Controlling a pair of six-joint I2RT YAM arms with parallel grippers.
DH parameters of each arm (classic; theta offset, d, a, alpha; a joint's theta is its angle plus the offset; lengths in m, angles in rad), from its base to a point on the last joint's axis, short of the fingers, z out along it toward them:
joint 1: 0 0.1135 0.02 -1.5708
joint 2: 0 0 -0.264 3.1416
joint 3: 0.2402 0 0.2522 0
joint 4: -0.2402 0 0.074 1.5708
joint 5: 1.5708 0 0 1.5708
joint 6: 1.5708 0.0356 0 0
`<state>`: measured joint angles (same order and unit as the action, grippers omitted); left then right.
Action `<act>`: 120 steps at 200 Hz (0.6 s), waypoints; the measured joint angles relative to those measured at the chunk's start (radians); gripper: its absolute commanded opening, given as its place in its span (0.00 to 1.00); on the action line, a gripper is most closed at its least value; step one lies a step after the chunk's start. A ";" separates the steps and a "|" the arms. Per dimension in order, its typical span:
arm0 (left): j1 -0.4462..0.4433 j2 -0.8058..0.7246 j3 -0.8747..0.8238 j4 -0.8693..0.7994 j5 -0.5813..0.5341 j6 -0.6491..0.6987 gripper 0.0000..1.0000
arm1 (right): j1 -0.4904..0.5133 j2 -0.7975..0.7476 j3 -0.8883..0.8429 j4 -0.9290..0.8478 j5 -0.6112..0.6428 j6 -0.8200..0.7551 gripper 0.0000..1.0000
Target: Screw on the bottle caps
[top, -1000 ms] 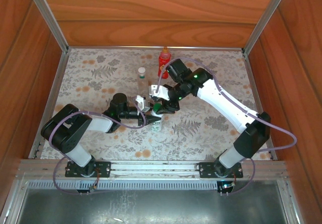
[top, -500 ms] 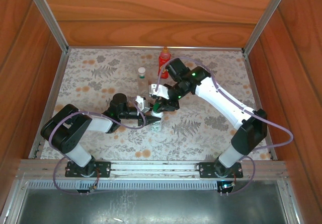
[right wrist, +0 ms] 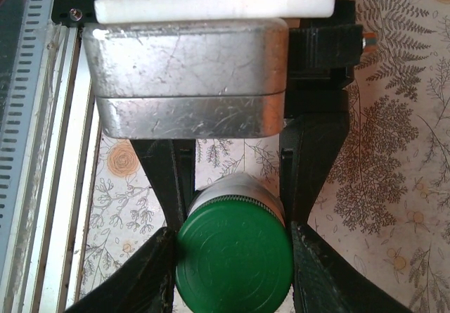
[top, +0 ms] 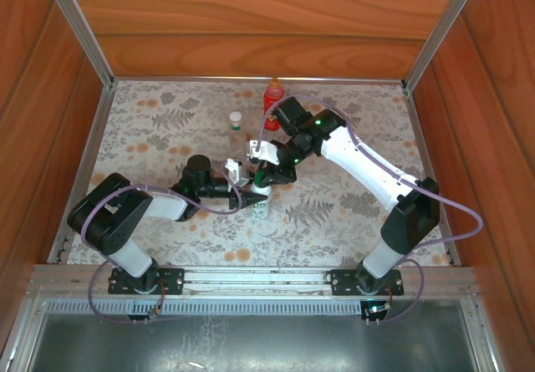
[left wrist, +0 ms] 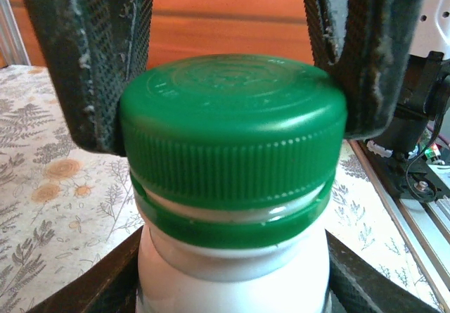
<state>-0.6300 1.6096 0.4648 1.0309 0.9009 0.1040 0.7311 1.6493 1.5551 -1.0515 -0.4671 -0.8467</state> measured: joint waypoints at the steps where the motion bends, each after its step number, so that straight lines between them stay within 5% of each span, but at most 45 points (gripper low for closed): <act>1: 0.000 0.000 0.000 0.000 -0.002 0.000 0.53 | 0.000 0.000 0.000 0.000 0.000 0.002 0.33; 27: -0.001 -0.012 0.000 -0.008 -0.080 0.004 0.53 | -0.001 -0.013 -0.015 0.048 0.040 0.117 0.19; 56: -0.002 -0.019 0.014 -0.027 -0.187 0.018 0.53 | 0.011 -0.043 -0.050 0.149 0.161 0.430 0.14; 78: -0.005 -0.019 0.031 -0.047 -0.254 0.031 0.53 | 0.041 -0.056 -0.057 0.190 0.296 0.692 0.01; 103: -0.011 -0.013 0.041 -0.055 -0.278 0.038 0.53 | 0.068 -0.075 -0.077 0.215 0.390 0.956 0.09; 120: -0.015 -0.009 0.044 -0.052 -0.276 0.046 0.53 | 0.076 -0.089 -0.090 0.218 0.414 1.032 0.26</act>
<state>-0.6453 1.6005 0.5087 0.9787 0.6247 0.1501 0.8070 1.5604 1.4651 -0.8337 -0.0528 0.1852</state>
